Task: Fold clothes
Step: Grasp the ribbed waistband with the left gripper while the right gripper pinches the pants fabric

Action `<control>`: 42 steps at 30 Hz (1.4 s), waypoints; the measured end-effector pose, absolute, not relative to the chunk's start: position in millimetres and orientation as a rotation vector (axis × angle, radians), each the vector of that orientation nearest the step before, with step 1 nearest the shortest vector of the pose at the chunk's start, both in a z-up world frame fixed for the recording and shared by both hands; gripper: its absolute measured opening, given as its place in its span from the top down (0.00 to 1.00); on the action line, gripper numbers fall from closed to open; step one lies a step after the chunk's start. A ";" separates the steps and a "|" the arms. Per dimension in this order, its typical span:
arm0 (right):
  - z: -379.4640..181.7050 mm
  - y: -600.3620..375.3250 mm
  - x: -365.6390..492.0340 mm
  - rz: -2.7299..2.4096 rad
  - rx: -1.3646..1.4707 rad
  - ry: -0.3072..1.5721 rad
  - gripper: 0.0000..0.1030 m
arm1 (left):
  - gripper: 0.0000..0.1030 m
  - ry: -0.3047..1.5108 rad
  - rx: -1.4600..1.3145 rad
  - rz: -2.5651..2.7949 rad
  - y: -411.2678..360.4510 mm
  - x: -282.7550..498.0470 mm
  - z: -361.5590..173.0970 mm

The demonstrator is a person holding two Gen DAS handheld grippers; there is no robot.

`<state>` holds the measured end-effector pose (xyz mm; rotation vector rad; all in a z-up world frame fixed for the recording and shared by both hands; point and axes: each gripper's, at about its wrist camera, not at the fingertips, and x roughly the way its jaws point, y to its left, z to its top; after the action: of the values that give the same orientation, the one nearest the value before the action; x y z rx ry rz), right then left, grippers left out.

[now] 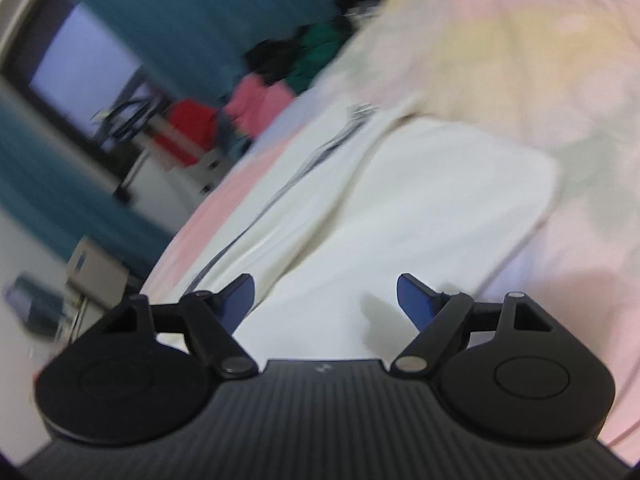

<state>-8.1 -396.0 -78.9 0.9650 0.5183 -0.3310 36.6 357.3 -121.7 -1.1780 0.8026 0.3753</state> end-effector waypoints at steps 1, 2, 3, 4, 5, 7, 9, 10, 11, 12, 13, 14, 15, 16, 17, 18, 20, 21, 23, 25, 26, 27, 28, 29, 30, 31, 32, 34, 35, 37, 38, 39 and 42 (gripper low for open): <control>-85.2 -404.5 -11.4 -0.354 1.007 0.515 0.22 | 0.06 0.795 -1.201 0.372 360.9 34.3 -125.0; -92.9 -410.6 -14.2 -0.369 1.063 0.514 0.22 | 0.06 0.790 -1.219 0.367 358.4 31.7 -129.0; -100.8 -416.1 -16.9 -0.382 1.121 0.513 0.22 | 0.06 0.792 -1.231 0.356 360.5 32.3 -132.2; -109.8 -420.4 -20.1 -0.392 1.188 0.510 0.22 | 0.06 0.793 -1.244 0.346 362.6 33.0 -135.3; -118.1 -423.6 -23.1 -0.396 1.255 0.501 0.22 | 0.07 0.782 -1.261 0.348 361.8 29.9 -136.8; -135.1 -427.3 -27.3 -0.407 1.385 0.495 0.24 | 0.08 0.750 -1.291 0.336 362.3 26.0 -138.7; -150.8 -430.7 -29.6 -0.432 1.494 0.501 0.27 | 0.10 0.683 -1.339 0.262 364.3 24.5 -138.3; -155.6 -431.3 -31.0 -0.453 1.523 0.500 0.27 | 0.10 0.649 -1.362 0.224 365.3 23.7 -138.0; -157.6 -431.4 -32.3 -0.473 1.531 0.495 0.27 | 0.10 0.613 -1.372 0.188 364.4 23.1 -134.8; -157.4 -431.1 -32.9 -0.483 1.530 0.489 0.27 | 0.09 0.578 -1.381 0.151 363.4 22.4 -131.5; -156.9 -430.6 -33.3 -0.492 1.528 0.482 0.27 | 0.08 0.572 -1.371 0.138 361.7 23.3 -129.7; -156.8 -429.4 -32.3 -0.492 1.526 0.480 0.27 | 0.07 0.567 -1.361 0.126 360.0 24.3 -127.8; -156.9 -427.9 -31.1 -0.489 1.525 0.478 0.27 | 0.07 0.580 -1.356 0.128 357.8 26.6 -129.3; -158.2 -427.6 -28.7 -0.485 1.525 0.486 0.27 | 0.07 0.593 -1.350 0.130 355.6 28.9 -130.8; -159.9 -427.6 -26.2 -0.482 1.525 0.495 0.27 | 0.10 0.607 -1.364 0.145 355.3 29.4 -135.2; -161.4 -427.2 -21.8 -0.482 1.521 0.503 0.29 | 0.11 0.621 -1.377 0.160 355.0 29.7 -139.6; -163.5 -426.3 -11.5 -0.495 1.495 0.528 0.40 | 0.23 0.643 -1.414 0.196 355.9 31.7 -150.4; -163.5 -426.6 -7.8 -0.527 1.470 0.542 0.41 | 0.27 0.654 -1.432 0.215 356.4 32.7 -155.8; -165.1 -428.2 -3.2 -0.586 1.440 0.555 0.46 | 0.32 0.668 -1.424 0.212 356.9 42.0 -161.0; -168.9 -431.8 -2.9 -0.628 1.441 0.548 0.47 | 0.32 0.686 -1.393 0.175 354.5 49.2 -163.5; -170.8 -434.5 -3.2 -0.646 1.444 0.546 0.48 | 0.34 0.703 -1.379 0.176 352.8 52.1 -164.5; -171.6 -437.9 -4.5 -0.669 1.447 0.536 0.49 | 0.38 0.720 -1.364 0.177 351.1 55.0 -165.5; -172.3 -441.5 -5.9 -0.693 1.450 0.525 0.52 | 0.46 0.720 -1.361 0.189 351.1 55.0 -165.9; -172.2 -445.5 -8.3 -0.711 1.452 0.501 0.52 | 0.51 0.715 -1.368 0.188 352.1 54.6 -167.3; -171.9 -449.7 -10.8 -0.728 1.453 0.473 0.52 | 0.54 0.709 -1.375 0.188 353.1 54.3 -168.7; -171.7 -453.9 -13.4 -0.744 1.454 0.446 0.55 | 0.63 0.699 -1.386 0.187 355.0 53.4 -170.8; -171.2 -456.0 -12.2 -0.748 1.437 0.445 0.70 | 0.74 0.690 -1.400 0.196 356.5 51.9 -172.5; -169.9 -459.4 -8.3 -0.749 1.395 0.456 0.92 | 0.91 0.668 -1.430 0.207 360.1 49.2 -175.0; -167.9 -458.2 -8.2 -0.747 1.374 0.457 0.94 | 0.94 0.646 -1.426 0.202 360.8 48.5 -172.8; -156.4 -453.4 -11.8 -0.748 1.333 0.424 0.94 | 0.95 0.613 -1.386 0.186 361.2 48.7 -164.6; -148.4 -451.8 -15.6 -0.746 1.311 0.395 0.95 | 0.95 0.603 -1.345 0.181 360.4 48.9 -157.7; -140.4 -450.5 -19.5 -0.743 1.290 0.365 0.95 | 0.96 0.594 -1.303 0.176 359.5 49.1 -150.8; -119.9 -444.2 -30.2 -0.713 1.254 0.301 0.95 | 0.97 0.545 -1.257 0.150 359.1 43.9 -130.5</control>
<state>-30.2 -444.2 -119.9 1.2545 0.3010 -0.7125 43.9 359.1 -130.5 -1.2566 0.5450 0.1495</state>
